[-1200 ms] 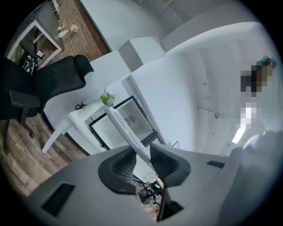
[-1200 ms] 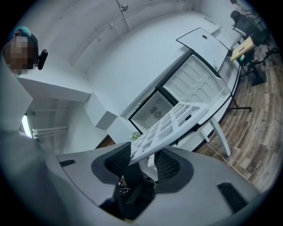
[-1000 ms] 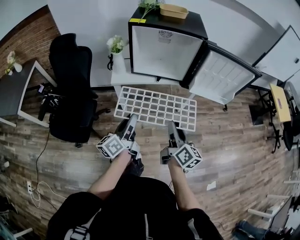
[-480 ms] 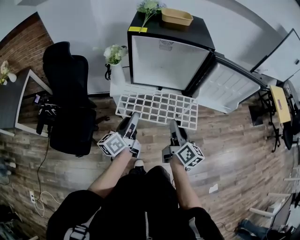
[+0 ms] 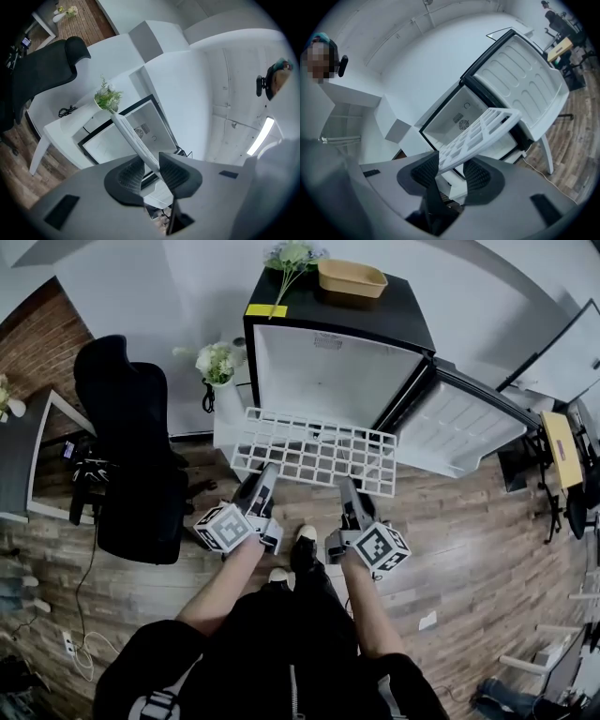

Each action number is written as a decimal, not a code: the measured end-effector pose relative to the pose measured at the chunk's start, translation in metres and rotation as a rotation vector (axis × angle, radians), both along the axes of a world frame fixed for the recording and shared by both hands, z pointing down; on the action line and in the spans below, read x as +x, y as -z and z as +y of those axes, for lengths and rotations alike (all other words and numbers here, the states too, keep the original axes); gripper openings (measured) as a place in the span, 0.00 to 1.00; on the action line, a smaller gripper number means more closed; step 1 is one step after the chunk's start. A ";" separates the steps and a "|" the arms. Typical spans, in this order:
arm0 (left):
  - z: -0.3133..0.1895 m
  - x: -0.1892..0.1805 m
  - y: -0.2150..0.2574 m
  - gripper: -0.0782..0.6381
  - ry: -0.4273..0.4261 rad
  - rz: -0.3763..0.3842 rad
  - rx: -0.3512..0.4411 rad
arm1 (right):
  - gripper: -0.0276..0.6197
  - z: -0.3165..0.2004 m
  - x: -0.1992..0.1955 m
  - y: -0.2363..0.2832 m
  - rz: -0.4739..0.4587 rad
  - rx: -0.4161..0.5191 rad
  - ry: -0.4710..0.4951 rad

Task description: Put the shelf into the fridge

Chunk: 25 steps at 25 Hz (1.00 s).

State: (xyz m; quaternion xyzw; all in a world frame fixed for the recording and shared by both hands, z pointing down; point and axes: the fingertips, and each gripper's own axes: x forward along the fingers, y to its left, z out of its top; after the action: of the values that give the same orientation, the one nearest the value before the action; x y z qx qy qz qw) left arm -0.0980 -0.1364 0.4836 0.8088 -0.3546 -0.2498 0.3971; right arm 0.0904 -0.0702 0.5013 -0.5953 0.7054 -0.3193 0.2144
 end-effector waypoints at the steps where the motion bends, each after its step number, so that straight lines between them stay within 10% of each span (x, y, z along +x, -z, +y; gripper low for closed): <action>1: -0.006 0.002 0.000 0.27 0.001 0.000 -0.001 | 0.31 -0.006 0.002 -0.001 -0.003 0.002 0.001; 25: -0.108 0.045 -0.001 0.27 0.035 0.009 -0.025 | 0.31 -0.112 0.050 0.007 -0.021 -0.003 0.023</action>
State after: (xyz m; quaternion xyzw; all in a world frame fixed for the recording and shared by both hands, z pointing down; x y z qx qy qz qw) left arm -0.0527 -0.2449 0.4847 0.7963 -0.3699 -0.2560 0.4045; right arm 0.1402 -0.1825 0.4945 -0.5840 0.7095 -0.3291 0.2173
